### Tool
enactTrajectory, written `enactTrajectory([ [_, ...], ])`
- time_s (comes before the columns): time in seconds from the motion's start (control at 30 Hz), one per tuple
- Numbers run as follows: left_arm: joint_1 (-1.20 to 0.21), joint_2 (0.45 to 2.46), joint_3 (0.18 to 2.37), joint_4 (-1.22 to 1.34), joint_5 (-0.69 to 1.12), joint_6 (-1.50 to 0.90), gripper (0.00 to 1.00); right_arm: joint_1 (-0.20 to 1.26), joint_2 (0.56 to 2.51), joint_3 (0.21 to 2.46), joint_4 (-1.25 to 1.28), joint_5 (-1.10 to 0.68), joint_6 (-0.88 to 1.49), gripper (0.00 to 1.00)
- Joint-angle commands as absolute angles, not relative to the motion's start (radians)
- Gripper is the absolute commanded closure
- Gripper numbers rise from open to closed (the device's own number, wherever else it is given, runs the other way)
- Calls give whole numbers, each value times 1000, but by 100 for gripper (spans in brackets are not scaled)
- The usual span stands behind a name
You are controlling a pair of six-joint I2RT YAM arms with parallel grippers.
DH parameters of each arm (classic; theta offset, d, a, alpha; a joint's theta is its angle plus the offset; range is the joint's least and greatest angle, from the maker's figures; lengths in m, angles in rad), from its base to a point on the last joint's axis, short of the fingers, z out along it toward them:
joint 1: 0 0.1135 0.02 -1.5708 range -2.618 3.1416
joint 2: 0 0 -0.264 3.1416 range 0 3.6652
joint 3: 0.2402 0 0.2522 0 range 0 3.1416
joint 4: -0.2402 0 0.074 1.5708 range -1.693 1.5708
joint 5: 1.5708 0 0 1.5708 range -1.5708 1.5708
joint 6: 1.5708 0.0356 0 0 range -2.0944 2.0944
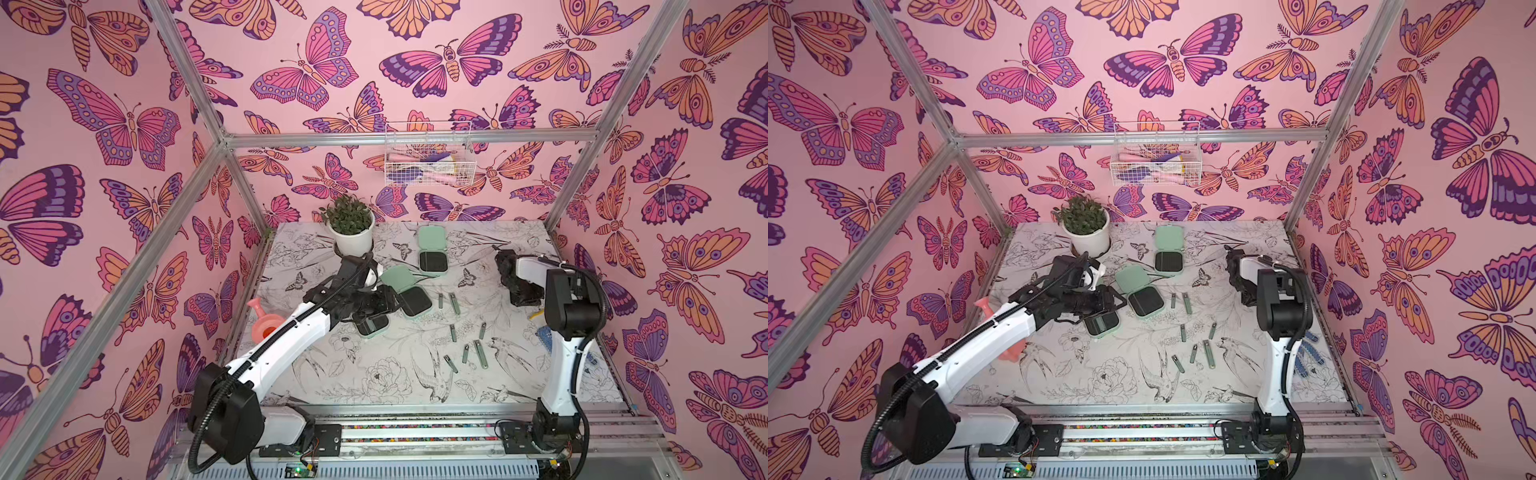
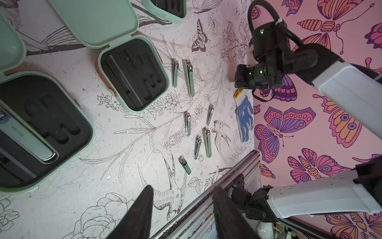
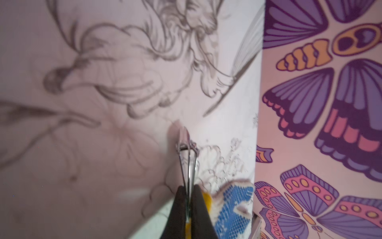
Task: Organize nail clipper sets
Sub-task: Place the nail clipper at the center of the board.
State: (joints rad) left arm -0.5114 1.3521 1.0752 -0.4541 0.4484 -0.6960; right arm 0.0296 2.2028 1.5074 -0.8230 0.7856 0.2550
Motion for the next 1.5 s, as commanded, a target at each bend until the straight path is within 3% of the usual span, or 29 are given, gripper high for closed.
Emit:
enactTrajectory([
  [0.0, -499, 1368, 1095, -479, 454, -671, 51, 17, 2262, 1603, -860, 731, 202, 100],
  [0.27, -473, 1389, 1083, -479, 451, -658, 53, 12, 2385, 1812, -1007, 709, 179, 100],
  [0.53, -448, 1410, 1072, -479, 464, -641, 54, 12, 2405, 1838, -1043, 689, 187, 99],
  [0.8, -436, 1412, 1069, -479, 468, -634, 54, 12, 2397, 1825, -1046, 690, 194, 80],
  [1.2, -434, 1419, 1078, -479, 464, -635, 54, 17, 2338, 1801, -1031, 575, 199, 75],
  [1.47, -435, 1429, 1085, -479, 464, -635, 54, 16, 2230, 1755, -982, 403, 202, 63],
])
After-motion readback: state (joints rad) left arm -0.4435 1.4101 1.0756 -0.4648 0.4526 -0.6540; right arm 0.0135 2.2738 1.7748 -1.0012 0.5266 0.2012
